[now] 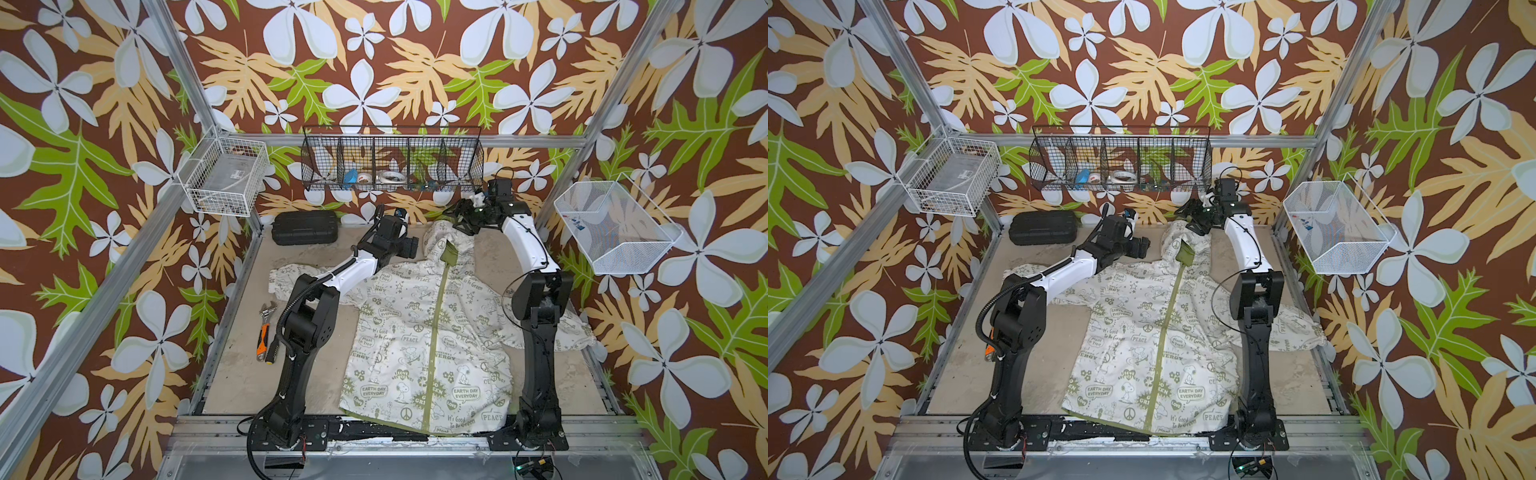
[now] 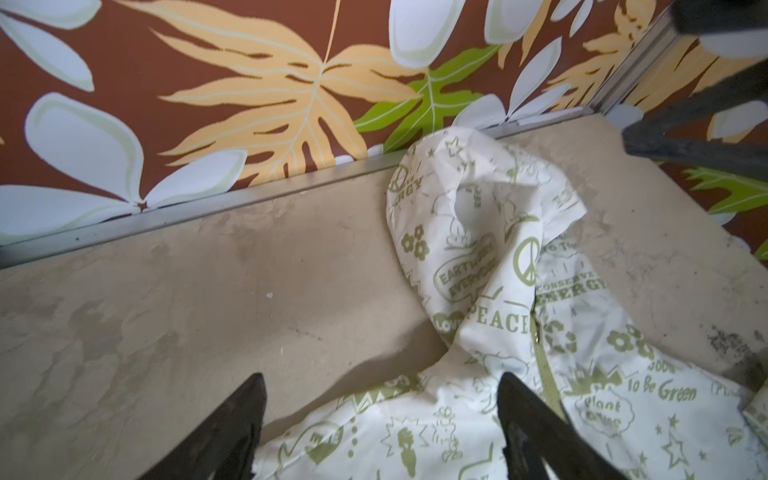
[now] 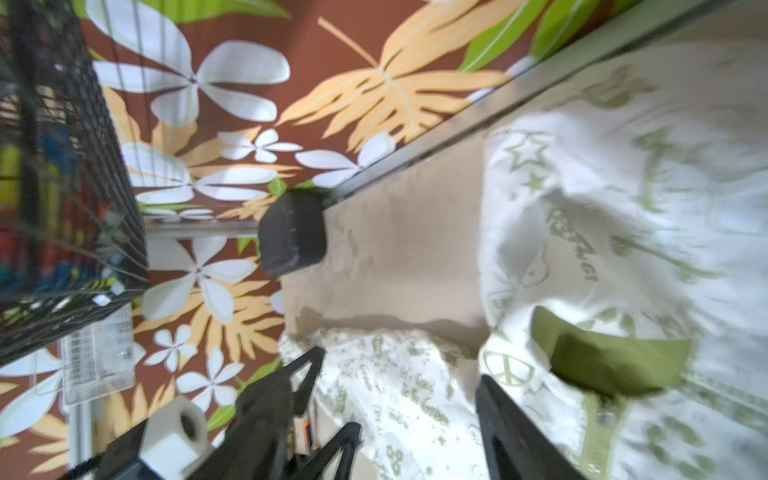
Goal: Unzip the jacket
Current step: Flatten out the jacket at the center of the board.
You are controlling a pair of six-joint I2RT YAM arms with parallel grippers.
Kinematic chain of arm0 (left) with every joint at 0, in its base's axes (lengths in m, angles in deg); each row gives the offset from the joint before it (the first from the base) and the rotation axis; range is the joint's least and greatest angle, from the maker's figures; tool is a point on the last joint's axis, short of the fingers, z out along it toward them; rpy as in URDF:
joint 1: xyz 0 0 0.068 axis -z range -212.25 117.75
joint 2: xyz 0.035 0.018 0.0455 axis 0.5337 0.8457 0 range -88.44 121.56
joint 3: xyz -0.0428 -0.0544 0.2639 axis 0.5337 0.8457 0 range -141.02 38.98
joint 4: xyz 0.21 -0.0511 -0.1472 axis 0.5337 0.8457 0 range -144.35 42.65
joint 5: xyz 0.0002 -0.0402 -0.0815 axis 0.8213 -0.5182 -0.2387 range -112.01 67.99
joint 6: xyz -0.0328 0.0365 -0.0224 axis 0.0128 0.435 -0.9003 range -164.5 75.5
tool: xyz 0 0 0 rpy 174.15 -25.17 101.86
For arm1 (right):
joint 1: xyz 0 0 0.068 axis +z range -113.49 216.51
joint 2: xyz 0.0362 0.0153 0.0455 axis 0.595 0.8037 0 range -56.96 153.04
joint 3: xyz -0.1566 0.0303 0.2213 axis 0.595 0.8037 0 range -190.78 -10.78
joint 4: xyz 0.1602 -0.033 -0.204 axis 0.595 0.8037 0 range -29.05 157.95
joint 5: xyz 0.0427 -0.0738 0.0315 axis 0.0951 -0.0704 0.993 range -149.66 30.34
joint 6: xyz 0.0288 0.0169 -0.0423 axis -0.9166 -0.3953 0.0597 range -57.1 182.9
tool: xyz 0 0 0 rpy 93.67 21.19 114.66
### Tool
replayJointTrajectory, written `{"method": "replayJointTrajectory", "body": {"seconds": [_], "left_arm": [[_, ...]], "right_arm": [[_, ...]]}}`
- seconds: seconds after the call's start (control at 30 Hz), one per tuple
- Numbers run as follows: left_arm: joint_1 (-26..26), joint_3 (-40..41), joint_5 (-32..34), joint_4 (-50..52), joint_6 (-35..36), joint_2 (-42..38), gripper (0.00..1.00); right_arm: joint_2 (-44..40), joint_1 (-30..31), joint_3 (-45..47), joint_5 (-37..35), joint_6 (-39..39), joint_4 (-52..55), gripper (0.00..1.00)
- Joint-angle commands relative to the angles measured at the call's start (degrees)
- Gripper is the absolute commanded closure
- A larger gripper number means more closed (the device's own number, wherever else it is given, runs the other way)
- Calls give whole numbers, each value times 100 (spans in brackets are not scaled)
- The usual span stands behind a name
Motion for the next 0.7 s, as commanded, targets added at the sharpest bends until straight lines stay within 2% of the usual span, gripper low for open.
{"method": "replayJointTrajectory", "body": {"seconds": [0.0, 0.07, 0.17, 0.33, 0.43, 0.67], "left_arm": [[165, -525, -453, -9, 31, 259, 13], [268, -1053, -461, 232, 78, 525, 13], [386, -1250, -467, 245, 75, 669, 13], [654, -1428, -257, 354, 526, 911, 13], [731, -1720, -1, 367, 561, 1232, 12], [889, -3360, 594, 377, 538, 2492, 12]], "right_arm": [[-214, -90, 198, -246, 947, 226, 30], [-231, -122, 238, -305, 1251, 536, 31], [-398, -129, 502, -492, 1498, 683, 32], [-1031, -331, 1543, -1168, 1254, 324, 39], [-1441, -525, 2278, -1298, 1069, -91, 40], [-1921, -617, 3207, -1329, 1254, -320, 40]]}}
